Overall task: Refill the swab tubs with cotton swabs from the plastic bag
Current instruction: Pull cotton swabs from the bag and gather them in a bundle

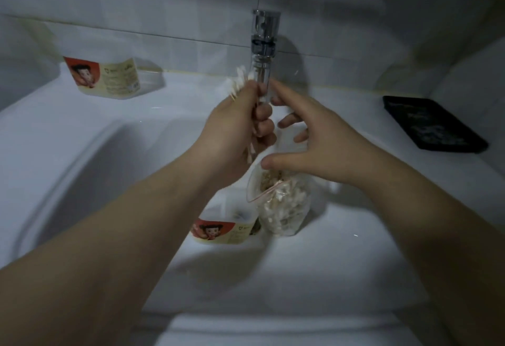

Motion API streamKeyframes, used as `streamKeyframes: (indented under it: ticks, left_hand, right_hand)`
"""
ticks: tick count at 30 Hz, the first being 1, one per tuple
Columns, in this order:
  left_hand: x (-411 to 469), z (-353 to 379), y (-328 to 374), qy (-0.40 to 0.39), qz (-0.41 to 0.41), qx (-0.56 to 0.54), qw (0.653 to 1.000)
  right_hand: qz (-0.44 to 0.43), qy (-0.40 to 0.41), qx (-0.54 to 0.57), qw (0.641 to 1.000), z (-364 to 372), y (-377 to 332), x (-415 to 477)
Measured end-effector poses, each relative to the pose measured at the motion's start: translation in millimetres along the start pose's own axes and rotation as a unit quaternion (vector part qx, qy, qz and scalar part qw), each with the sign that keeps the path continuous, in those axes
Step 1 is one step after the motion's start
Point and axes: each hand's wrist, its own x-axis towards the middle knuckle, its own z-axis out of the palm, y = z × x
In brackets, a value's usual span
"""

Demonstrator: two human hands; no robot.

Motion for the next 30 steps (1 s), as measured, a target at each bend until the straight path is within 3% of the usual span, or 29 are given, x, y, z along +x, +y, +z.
streamKeyframes:
  ticks: [4,14,21,30]
  left_hand:
    - [-5.5,2.3,-10.9,-0.027,-0.073,-0.023,0.997]
    - [-4.4,2.8,-13.2,-0.002,-0.141,-0.075,0.987]
    - [-3.1,0.9,-11.0,0.009,-0.175,-0.125,0.977]
    - [-6.4,3.5,-12.4,0.008,-0.164,-0.029,0.986]
  right_hand:
    - [-0.016,-0.012,-0.005,1.000,2.6,-1.6,1.7]
    - [-0.075,0.012,-0.059,0.995,3.5,-3.5,1.4]
    - [-0.069,-0.027,-0.062,0.995,0.0,1.5,0.1]
    - [-0.074,0.031,-0.046,0.996,6.4,6.5,5.3]
